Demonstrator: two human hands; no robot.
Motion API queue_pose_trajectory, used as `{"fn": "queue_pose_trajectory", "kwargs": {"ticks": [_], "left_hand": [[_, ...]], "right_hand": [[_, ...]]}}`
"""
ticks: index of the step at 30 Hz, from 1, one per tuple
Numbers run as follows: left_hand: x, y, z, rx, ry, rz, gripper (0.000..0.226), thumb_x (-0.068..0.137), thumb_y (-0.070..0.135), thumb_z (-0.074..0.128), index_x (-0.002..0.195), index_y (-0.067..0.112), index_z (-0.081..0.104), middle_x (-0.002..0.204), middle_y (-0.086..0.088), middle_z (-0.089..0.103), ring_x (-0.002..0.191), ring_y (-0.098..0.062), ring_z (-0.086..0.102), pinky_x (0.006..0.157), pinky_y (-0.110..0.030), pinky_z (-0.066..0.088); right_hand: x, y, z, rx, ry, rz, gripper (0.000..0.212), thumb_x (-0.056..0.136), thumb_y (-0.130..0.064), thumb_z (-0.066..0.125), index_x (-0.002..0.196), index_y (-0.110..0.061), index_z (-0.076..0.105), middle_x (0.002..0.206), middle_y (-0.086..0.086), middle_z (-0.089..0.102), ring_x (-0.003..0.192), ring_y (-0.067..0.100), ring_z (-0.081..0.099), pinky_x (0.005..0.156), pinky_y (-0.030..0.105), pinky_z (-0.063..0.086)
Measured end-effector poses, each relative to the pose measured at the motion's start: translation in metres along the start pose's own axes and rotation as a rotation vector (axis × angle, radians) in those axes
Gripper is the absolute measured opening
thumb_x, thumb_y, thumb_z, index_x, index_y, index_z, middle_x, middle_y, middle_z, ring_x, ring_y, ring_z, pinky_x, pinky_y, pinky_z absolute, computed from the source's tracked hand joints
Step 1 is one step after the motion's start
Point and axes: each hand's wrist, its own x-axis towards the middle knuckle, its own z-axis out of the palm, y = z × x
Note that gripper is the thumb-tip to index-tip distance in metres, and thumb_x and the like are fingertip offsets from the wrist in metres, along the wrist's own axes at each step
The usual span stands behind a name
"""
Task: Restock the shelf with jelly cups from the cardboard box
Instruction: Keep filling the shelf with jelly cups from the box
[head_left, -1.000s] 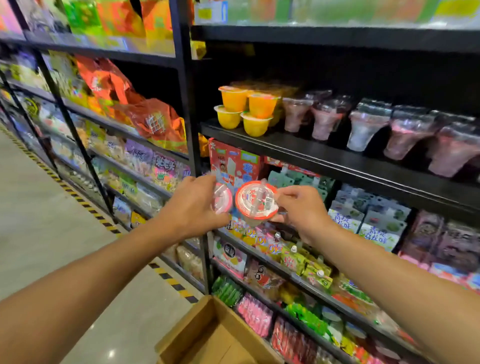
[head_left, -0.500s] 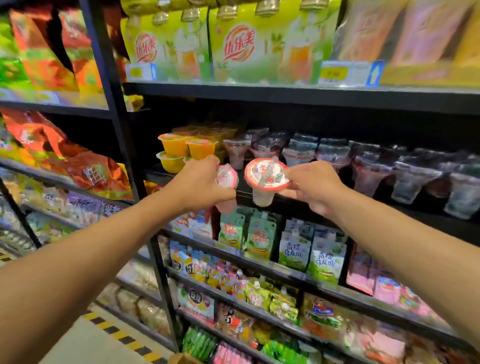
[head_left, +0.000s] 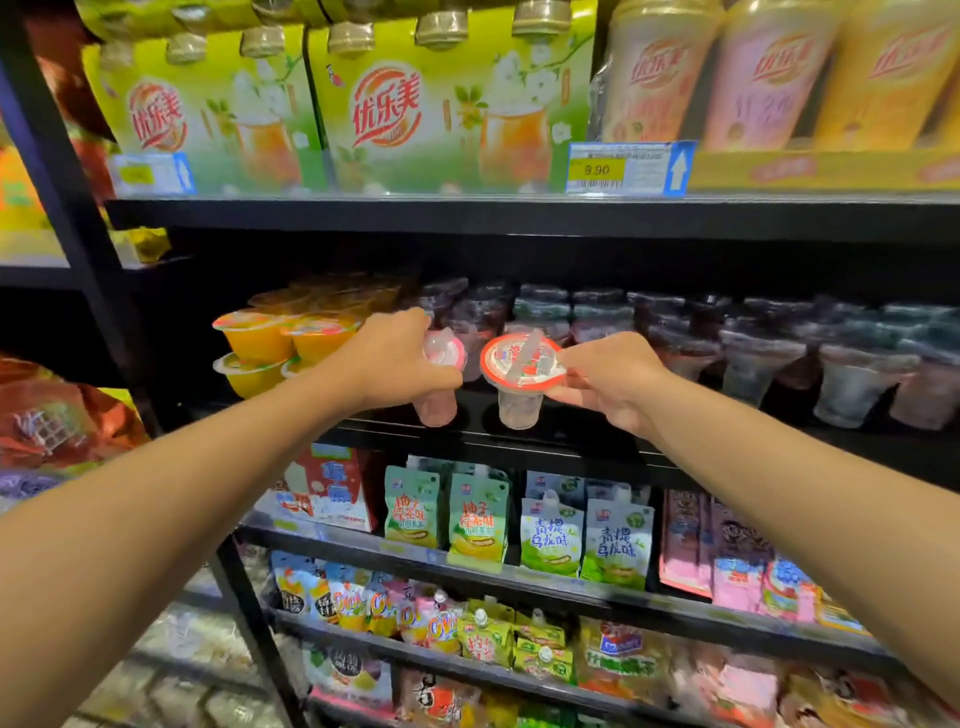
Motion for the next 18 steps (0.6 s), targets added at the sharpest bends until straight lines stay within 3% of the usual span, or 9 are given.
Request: {"fn": "queue_pose_trajectory", "kwargs": {"ticks": [5,12,18], "left_hand": [[0.024,-0.008,0.004,-0.026,-0.084,0.069,0.061,0.077,0.05,0.07,0.12,0.01,0.056,0.109,-0.005,0.061,0.092,-0.022,0.059,0.082,-0.046,0.058],[0.035,-0.012,0.013,-0.045,-0.175,0.155,0.055,0.079,0.049,0.067,0.114,0.008,0.056,0.101,-0.003,0.06,0.087,-0.019,0.058,0.075,-0.04,0.055],[0.044,-0.013,0.018,-0.059,-0.179,0.167,0.061,0.081,0.052,0.067,0.119,0.006,0.056,0.111,-0.009,0.061,0.097,-0.025,0.06,0.085,-0.047,0.056]], "right_hand": [[0.004,0.003,0.011,0.019,0.11,0.034,0.021,0.092,0.002,0.066,0.112,0.009,0.062,0.102,0.02,0.073,0.082,0.026,0.075,0.059,0.033,0.061],[-0.001,0.009,0.016,0.101,0.232,0.056,0.02,0.096,0.006,0.059,0.114,0.014,0.057,0.108,0.026,0.067,0.087,0.027,0.072,0.054,0.031,0.06],[0.008,0.015,0.022,0.141,0.253,0.054,0.019,0.097,0.003,0.059,0.11,0.017,0.059,0.111,0.026,0.066,0.092,0.03,0.071,0.057,0.03,0.06]]}}
